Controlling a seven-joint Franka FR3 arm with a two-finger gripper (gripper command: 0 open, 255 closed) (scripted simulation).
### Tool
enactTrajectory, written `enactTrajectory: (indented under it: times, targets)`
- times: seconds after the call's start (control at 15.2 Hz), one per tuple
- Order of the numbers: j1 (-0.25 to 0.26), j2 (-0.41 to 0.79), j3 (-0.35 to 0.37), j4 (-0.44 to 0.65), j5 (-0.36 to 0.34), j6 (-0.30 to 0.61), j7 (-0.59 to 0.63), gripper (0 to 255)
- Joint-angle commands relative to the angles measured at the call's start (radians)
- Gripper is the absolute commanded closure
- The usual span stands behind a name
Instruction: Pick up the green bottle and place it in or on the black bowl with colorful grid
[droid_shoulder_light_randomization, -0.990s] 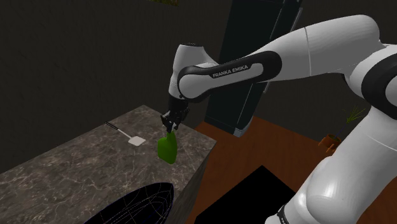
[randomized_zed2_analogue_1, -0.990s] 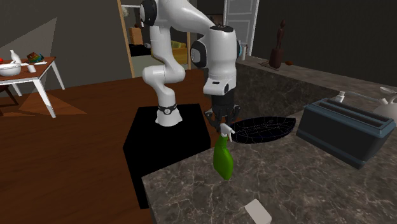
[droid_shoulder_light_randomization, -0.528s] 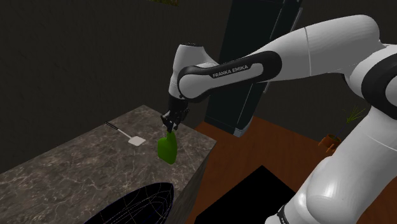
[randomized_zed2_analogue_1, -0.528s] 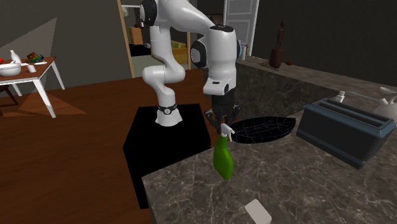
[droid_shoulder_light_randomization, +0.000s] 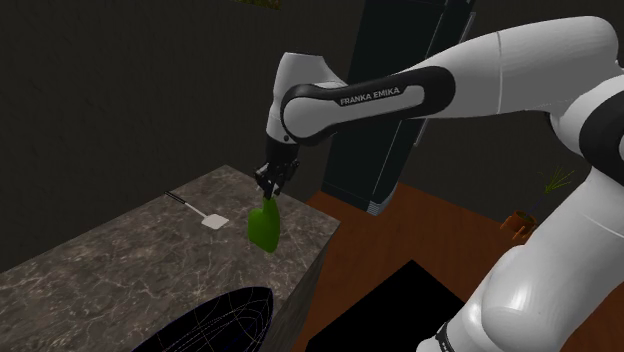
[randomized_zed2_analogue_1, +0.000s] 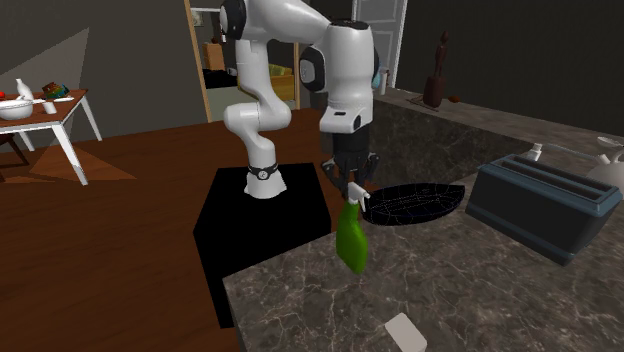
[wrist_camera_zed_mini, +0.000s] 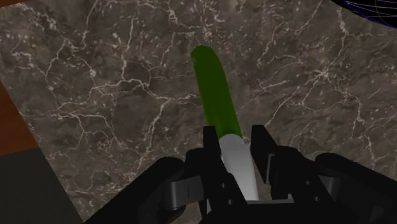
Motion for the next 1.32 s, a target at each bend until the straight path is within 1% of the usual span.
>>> enactTrajectory:
  times: [0.0,1.25]
  targets:
    - [0.000,-0.007,0.000,0.021,0.002,-0.027,0.000,255]
    - [-0.004,-0.040,-0.006,0.241,0.007,-0.280,0.002,255]
